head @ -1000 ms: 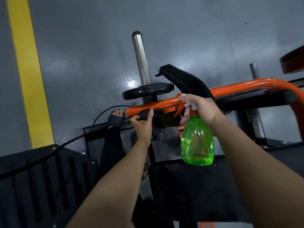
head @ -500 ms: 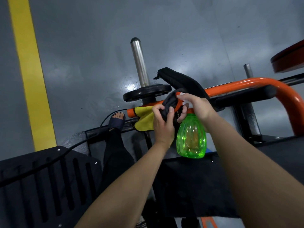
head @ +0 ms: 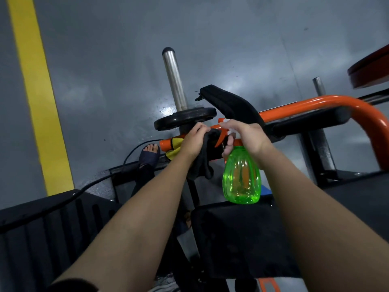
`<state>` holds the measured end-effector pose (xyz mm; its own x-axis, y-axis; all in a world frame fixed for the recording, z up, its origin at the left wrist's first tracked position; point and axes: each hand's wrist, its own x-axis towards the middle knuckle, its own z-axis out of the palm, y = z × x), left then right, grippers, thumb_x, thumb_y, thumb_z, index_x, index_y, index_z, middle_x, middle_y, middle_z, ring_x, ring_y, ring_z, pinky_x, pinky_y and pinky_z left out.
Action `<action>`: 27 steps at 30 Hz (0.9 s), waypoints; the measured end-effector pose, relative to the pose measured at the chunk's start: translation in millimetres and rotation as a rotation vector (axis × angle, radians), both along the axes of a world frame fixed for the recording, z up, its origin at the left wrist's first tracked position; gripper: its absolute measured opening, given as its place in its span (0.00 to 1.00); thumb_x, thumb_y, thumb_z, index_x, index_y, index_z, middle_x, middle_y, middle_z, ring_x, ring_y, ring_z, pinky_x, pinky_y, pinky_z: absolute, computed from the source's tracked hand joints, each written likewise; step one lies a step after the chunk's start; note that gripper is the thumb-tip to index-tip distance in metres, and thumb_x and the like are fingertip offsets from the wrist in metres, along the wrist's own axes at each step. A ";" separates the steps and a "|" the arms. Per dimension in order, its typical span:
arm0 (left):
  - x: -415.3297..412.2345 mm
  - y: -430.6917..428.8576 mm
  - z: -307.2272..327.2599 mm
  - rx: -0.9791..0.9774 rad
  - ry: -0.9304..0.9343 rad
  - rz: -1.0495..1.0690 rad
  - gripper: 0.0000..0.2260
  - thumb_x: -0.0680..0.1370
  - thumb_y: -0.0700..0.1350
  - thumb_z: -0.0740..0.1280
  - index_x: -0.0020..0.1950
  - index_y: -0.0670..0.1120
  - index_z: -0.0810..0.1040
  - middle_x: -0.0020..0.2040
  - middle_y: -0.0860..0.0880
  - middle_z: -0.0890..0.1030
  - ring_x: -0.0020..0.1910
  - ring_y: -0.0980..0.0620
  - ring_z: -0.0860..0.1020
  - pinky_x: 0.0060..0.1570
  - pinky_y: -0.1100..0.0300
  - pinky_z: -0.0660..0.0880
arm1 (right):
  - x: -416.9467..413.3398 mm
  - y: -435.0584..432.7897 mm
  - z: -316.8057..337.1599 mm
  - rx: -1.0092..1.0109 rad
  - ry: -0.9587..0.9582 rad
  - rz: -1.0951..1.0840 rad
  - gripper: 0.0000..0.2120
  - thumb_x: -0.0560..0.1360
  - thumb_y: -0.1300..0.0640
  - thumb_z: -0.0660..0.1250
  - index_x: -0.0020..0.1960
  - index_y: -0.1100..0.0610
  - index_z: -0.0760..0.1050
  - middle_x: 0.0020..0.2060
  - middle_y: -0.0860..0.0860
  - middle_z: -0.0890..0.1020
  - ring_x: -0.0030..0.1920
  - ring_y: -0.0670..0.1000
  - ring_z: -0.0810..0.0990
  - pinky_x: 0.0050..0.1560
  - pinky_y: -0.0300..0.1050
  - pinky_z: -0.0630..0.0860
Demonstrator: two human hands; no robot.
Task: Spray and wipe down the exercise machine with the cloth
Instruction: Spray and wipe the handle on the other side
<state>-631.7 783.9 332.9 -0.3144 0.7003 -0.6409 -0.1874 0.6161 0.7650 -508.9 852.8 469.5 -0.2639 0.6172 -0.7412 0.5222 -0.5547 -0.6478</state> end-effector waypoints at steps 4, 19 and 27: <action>21.3 -19.8 29.3 0.141 0.033 0.194 0.09 0.84 0.50 0.62 0.64 0.55 0.75 0.53 0.59 0.80 0.52 0.68 0.78 0.54 0.63 0.73 | 3.0 -13.1 5.6 0.045 0.120 -0.144 0.12 0.74 0.55 0.75 0.36 0.61 0.81 0.27 0.60 0.73 0.27 0.61 0.79 0.53 0.69 0.79; 101.4 45.1 107.8 0.218 1.165 -0.642 0.26 0.85 0.61 0.53 0.81 0.52 0.61 0.58 0.38 0.81 0.54 0.36 0.80 0.47 0.46 0.76 | 118.9 -39.5 48.1 0.327 0.069 -0.628 0.13 0.74 0.46 0.73 0.39 0.55 0.82 0.25 0.53 0.73 0.32 0.55 0.73 0.44 0.54 0.73; 87.2 81.5 104.2 0.077 0.977 -0.655 0.18 0.84 0.58 0.51 0.60 0.47 0.72 0.50 0.38 0.83 0.51 0.35 0.81 0.48 0.46 0.73 | 119.4 -26.5 26.5 0.319 0.061 -0.614 0.15 0.77 0.44 0.70 0.48 0.57 0.81 0.31 0.57 0.77 0.31 0.48 0.77 0.38 0.37 0.76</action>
<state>-544.4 865.4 437.1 -0.2145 0.9367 -0.2768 0.8336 0.3233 0.4479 -389.5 826.3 496.0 0.1674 0.8531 -0.4941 0.1319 -0.5160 -0.8464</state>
